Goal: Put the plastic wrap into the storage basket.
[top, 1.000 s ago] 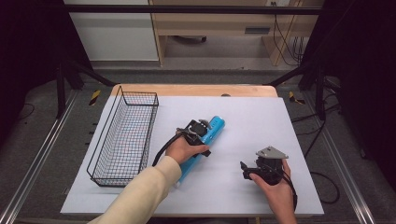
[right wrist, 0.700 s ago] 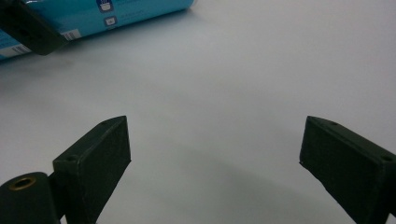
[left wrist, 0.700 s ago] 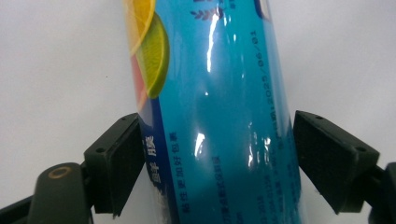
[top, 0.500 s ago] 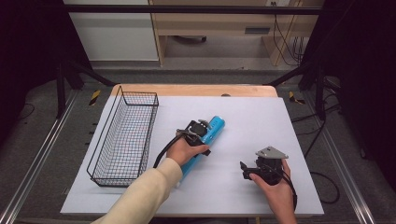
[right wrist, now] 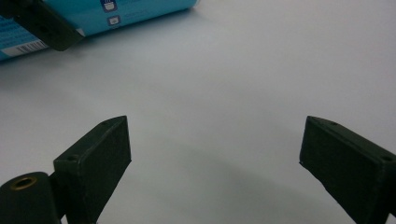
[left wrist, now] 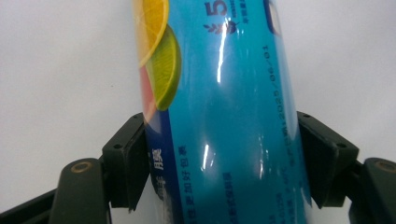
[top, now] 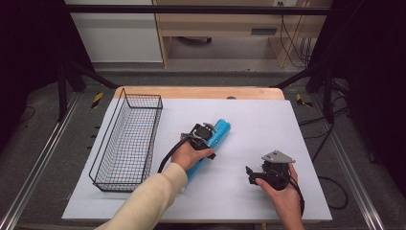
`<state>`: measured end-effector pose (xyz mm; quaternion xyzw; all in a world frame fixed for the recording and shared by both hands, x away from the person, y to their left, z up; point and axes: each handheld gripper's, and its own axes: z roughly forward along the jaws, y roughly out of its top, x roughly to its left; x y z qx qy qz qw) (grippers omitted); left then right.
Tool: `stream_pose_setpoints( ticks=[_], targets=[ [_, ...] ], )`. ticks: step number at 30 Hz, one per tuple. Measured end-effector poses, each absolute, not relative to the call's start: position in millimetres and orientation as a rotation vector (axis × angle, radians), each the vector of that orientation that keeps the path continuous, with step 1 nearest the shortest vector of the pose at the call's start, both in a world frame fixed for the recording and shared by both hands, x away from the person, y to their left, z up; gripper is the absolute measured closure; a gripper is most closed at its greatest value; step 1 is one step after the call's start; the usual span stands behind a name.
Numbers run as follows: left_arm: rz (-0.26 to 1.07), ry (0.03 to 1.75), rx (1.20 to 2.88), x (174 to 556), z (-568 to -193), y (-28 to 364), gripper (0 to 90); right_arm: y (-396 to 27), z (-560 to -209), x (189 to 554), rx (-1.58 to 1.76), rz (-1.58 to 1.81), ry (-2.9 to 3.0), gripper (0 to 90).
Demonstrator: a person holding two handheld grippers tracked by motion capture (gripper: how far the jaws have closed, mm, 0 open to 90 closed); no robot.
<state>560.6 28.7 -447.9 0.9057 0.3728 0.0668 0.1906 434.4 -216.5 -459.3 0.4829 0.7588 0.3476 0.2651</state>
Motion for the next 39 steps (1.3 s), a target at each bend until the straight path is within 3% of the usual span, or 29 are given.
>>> stream_pose_setpoints(
  ticks=[27,39],
  targets=[
    [0.148,1.111,2.532,564.3,-448.3,27.7,29.4,-216.2,-460.2,434.5,1.305,0.944,2.059,9.3],
    [0.186,1.027,2.631,559.9,-442.2,28.1,30.7,-216.3,-460.5,435.0,1.311,0.947,2.064,9.3]
  ],
)
